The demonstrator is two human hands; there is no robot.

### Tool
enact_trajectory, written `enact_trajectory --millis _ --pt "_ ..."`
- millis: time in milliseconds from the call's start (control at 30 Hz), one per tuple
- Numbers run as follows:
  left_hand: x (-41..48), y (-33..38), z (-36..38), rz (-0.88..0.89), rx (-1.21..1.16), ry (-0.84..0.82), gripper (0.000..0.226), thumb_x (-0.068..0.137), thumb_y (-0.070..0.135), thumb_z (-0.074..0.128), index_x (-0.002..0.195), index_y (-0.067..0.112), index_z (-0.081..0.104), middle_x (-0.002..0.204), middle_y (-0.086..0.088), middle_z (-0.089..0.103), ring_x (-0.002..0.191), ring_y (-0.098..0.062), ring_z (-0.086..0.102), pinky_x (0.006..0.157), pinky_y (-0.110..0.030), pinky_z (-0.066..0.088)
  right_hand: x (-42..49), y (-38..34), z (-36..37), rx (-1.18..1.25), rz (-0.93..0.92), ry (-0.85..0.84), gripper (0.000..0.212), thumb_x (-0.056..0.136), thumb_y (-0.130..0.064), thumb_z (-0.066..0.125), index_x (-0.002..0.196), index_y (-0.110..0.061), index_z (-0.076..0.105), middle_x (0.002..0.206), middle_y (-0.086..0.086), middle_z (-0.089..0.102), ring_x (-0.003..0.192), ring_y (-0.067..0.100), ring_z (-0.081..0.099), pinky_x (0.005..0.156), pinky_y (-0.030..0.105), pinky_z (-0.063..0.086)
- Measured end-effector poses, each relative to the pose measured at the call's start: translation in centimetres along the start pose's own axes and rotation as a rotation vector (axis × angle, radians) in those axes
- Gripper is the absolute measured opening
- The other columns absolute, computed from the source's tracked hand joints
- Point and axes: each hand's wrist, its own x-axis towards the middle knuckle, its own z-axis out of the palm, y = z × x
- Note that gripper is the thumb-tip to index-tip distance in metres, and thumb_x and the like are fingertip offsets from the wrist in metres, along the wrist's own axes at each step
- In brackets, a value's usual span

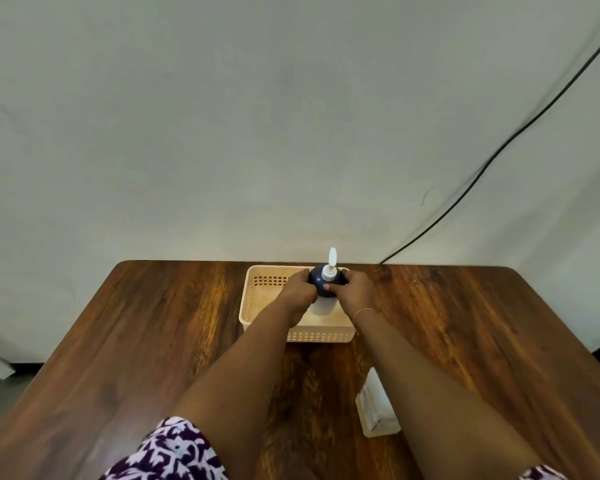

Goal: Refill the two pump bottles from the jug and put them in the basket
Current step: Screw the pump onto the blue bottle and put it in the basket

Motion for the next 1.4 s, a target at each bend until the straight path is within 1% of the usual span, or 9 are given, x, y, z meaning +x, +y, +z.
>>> enact_trajectory --millis 100,233,567,800,933,1000,1167,1333,1400 --pt "1.5 -1.2 0.5 -0.067 -0.027 -0.004 0.058 0.078 -0.016 0.041 0.132 0.004 0.047 0.129 -0.017 0.055 0.12 -0.031 0.05 0.103 -0.038 0.04 0.9 1.2 0.9 -0.018 0.031 -0.023 0.048 0.079 -0.013 0.07 0.124 -0.003 0.055 0.126 0.016 0.06 0.116 0.032 0.054 0.1 0.04 0.042" --pt "2.6 -2.1 1.5 -0.122 -0.094 -0.02 0.061 0.079 -0.02 0.038 0.136 0.004 0.043 0.133 -0.017 0.051 0.12 -0.03 0.048 0.102 -0.036 0.039 2.4 2.5 1.6 -0.038 0.076 -0.024 0.047 0.08 -0.013 0.069 0.124 -0.004 0.055 0.126 0.015 0.06 0.116 0.032 0.054 0.099 0.038 0.043" --pt "4.2 -3.7 2.3 -0.127 -0.146 -0.028 0.066 0.078 -0.022 0.037 0.138 0.005 0.041 0.138 -0.016 0.047 0.128 -0.031 0.042 0.107 -0.038 0.034 4.4 4.1 2.4 -0.058 0.088 -0.061 0.045 0.084 -0.015 0.064 0.126 -0.005 0.053 0.128 0.016 0.058 0.118 0.033 0.052 0.102 0.04 0.04" --pt "3.2 -3.7 1.8 -0.13 -0.154 -0.004 0.066 0.079 -0.022 0.034 0.141 0.003 0.036 0.139 -0.01 0.045 0.134 -0.031 0.037 0.107 -0.037 0.034 4.2 4.6 2.9 -0.053 0.092 -0.112 0.048 0.089 -0.015 0.057 0.133 -0.006 0.041 0.134 0.014 0.051 0.123 0.033 0.047 0.104 0.041 0.038" --pt "1.5 -3.2 1.4 -0.122 -0.117 0.036 0.075 0.081 -0.02 0.035 0.149 0.007 0.019 0.157 -0.009 0.022 0.145 -0.028 0.018 0.117 -0.041 0.025 2.7 4.0 3.7 -0.037 0.114 0.022 0.056 0.088 -0.013 0.057 0.137 -0.005 0.032 0.138 0.014 0.048 0.125 0.034 0.046 0.106 0.045 0.039" --pt "0.6 -2.8 1.2 -0.104 -0.097 0.057 0.074 0.082 -0.019 0.035 0.149 0.009 0.019 0.157 -0.007 0.02 0.146 -0.027 0.015 0.117 -0.041 0.022 1.5 3.8 4.3 -0.034 0.054 0.091 0.055 0.088 -0.01 0.056 0.137 -0.008 0.033 0.138 0.012 0.049 0.125 0.033 0.047 0.105 0.044 0.04" --pt "-2.5 -3.2 1.0 -0.038 -0.032 0.107 0.072 0.084 -0.016 0.037 0.148 0.014 0.024 0.156 -0.004 0.026 0.144 -0.026 0.023 0.116 -0.041 0.029 -3.5 3.5 5.9 0.004 -0.036 0.044 0.053 0.093 -0.009 0.047 0.142 -0.011 0.027 0.141 0.009 0.045 0.128 0.029 0.044 0.104 0.037 0.038" --pt "-6.7 -5.6 1.9 -0.006 -0.016 0.099 0.064 0.09 -0.008 0.04 0.148 0.013 0.022 0.152 -0.008 0.033 0.139 -0.026 0.033 0.112 -0.036 0.034 -8.8 5.2 6.2 0.062 -0.053 -0.003 0.038 0.099 -0.02 0.033 0.137 -0.016 0.035 0.131 0.006 0.052 0.12 0.022 0.05 0.102 0.035 0.043" --pt "-8.5 -7.2 2.4 -0.025 -0.062 0.094 0.065 0.091 -0.007 0.039 0.148 0.018 0.021 0.153 -0.007 0.031 0.138 -0.024 0.034 0.113 -0.038 0.035 -10.4 6.1 6.1 0.007 -0.045 -0.009 0.04 0.098 -0.021 0.035 0.137 -0.014 0.037 0.133 0.008 0.052 0.122 0.023 0.05 0.103 0.037 0.042"
